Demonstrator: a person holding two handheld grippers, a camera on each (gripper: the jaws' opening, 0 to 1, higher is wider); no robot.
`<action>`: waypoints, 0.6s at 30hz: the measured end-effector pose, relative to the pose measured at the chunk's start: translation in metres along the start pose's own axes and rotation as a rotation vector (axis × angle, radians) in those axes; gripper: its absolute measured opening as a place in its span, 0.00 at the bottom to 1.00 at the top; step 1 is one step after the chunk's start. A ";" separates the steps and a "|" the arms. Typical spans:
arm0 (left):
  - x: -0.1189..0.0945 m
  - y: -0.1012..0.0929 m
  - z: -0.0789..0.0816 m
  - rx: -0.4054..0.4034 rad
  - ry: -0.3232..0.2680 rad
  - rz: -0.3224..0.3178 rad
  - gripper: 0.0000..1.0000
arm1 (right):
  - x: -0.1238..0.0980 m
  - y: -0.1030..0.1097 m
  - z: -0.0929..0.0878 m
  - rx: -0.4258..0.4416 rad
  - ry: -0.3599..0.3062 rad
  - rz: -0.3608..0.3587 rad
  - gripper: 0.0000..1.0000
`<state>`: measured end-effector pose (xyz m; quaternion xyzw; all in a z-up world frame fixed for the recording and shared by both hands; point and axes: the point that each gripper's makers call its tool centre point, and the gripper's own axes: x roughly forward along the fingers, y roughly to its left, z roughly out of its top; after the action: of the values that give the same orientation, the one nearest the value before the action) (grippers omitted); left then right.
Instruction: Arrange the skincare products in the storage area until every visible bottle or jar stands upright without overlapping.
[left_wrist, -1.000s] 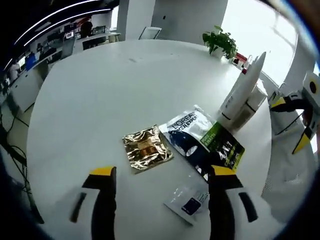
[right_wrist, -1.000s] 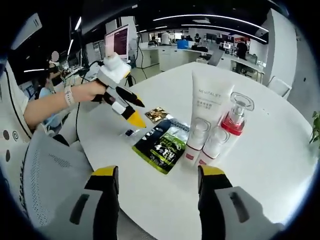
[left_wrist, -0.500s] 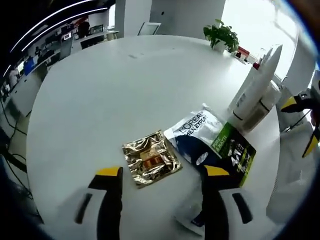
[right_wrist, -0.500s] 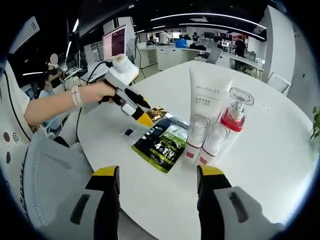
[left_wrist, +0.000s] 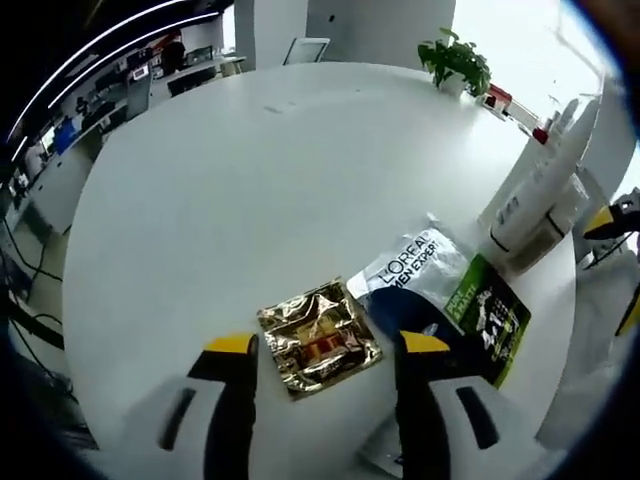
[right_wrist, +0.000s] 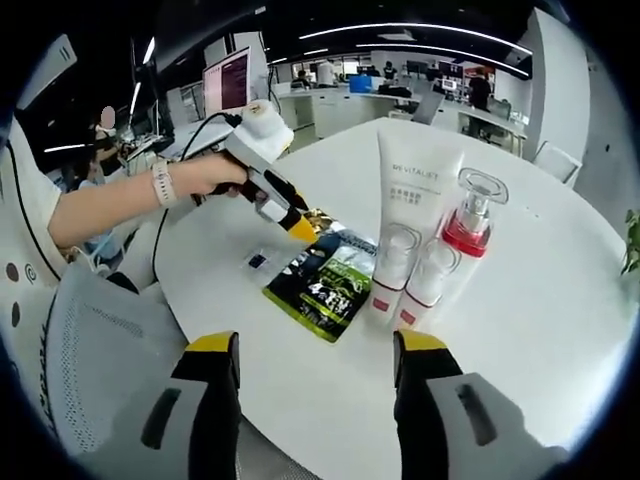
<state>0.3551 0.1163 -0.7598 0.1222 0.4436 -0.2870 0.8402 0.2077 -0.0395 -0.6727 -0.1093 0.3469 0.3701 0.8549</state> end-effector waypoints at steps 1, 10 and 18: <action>0.000 0.001 0.000 0.010 0.003 -0.001 0.52 | 0.000 0.000 0.000 0.000 0.001 0.000 0.62; 0.000 0.011 -0.004 0.086 0.017 0.001 0.47 | 0.000 0.001 0.000 -0.004 0.000 0.009 0.62; -0.003 0.017 -0.008 0.121 0.058 -0.010 0.41 | 0.003 0.006 0.003 -0.007 -0.005 0.027 0.61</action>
<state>0.3586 0.1349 -0.7626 0.1787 0.4501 -0.3138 0.8167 0.2066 -0.0325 -0.6722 -0.1066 0.3450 0.3832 0.8502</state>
